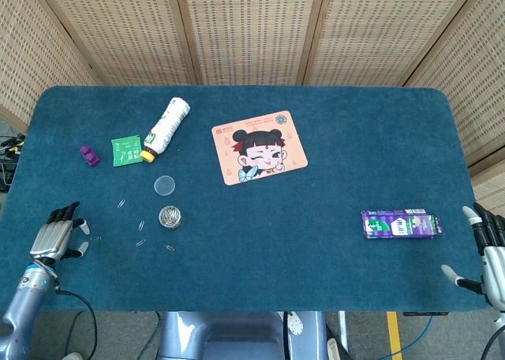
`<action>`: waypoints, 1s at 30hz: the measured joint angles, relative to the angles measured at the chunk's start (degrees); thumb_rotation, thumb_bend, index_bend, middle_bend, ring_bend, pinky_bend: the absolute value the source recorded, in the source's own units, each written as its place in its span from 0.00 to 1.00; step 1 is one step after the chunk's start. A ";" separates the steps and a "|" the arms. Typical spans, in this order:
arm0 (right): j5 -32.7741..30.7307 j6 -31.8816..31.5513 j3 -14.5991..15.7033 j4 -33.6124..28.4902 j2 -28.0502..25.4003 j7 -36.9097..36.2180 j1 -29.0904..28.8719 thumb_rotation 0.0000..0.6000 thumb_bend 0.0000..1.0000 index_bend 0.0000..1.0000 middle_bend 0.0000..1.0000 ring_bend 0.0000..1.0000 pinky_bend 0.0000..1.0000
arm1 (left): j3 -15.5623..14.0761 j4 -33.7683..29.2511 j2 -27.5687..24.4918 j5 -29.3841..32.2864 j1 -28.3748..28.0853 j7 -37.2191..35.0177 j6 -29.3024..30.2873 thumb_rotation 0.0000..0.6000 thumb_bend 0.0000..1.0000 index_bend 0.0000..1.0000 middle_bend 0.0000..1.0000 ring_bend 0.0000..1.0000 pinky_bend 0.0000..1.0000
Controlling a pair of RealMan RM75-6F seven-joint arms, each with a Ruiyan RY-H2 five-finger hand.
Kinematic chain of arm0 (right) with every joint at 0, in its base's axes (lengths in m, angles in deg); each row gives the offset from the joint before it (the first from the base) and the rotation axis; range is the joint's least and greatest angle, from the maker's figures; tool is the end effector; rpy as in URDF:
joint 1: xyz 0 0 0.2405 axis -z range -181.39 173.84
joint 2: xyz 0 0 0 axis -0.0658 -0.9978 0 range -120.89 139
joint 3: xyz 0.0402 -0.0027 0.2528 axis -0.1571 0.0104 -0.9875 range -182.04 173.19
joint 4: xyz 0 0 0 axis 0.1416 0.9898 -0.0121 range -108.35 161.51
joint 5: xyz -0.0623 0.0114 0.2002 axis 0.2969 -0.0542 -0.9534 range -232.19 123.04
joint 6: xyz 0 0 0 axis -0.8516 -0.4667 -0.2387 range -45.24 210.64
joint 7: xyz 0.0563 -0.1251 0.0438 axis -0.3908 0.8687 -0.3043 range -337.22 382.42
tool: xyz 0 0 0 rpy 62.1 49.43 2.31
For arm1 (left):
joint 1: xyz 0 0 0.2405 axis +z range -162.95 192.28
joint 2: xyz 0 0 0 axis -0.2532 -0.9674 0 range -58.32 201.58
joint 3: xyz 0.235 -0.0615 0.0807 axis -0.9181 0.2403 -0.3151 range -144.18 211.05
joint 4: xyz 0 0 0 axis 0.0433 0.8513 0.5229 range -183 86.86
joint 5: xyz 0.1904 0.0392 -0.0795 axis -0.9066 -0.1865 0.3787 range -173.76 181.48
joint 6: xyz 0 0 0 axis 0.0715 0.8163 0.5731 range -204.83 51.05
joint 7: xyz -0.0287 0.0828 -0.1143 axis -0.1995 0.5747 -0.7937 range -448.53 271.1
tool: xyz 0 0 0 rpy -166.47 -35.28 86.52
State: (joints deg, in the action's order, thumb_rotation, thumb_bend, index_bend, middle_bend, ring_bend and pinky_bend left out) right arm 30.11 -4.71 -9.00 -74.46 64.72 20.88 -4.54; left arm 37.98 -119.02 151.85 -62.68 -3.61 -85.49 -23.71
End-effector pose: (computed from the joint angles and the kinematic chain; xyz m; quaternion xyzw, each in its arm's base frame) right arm -0.3003 -0.1640 0.2014 0.5565 -0.3999 0.3981 0.6098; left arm -0.3722 0.2562 0.0555 -0.6257 -0.5146 -0.2171 0.5446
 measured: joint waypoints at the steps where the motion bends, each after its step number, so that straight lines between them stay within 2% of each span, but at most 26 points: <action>1: -0.08 0.04 -0.02 0.00 0.01 0.02 -0.02 1.00 0.00 0.00 0.00 0.00 0.00 | 0.03 0.07 0.16 0.18 -0.11 0.21 -0.13 1.00 0.37 0.48 0.00 0.00 0.00; 10: -0.48 0.65 -0.05 0.14 0.23 0.38 -0.31 1.00 0.00 0.00 0.00 0.00 0.00 | 0.09 1.13 1.62 1.35 -0.85 1.68 -0.75 1.00 0.38 0.49 0.00 0.00 0.00; 23: -0.74 0.99 -0.04 0.23 0.29 0.38 -0.46 1.00 0.00 0.00 0.00 0.00 0.00 | -0.23 1.91 2.44 2.02 -1.19 2.68 -0.96 1.00 0.39 0.59 0.00 0.00 0.00; 30: -0.76 1.08 -0.02 0.26 0.25 0.17 -0.49 1.00 0.00 0.00 0.00 0.00 0.00 | -0.32 2.01 2.63 2.29 -1.28 3.24 -0.84 1.00 0.40 0.60 0.00 0.00 0.00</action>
State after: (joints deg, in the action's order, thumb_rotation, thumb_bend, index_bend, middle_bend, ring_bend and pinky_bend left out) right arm 29.36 -3.63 -9.01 -74.19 64.97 21.05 -5.02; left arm 37.67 -117.00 154.48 -60.39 -4.89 -82.25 -24.55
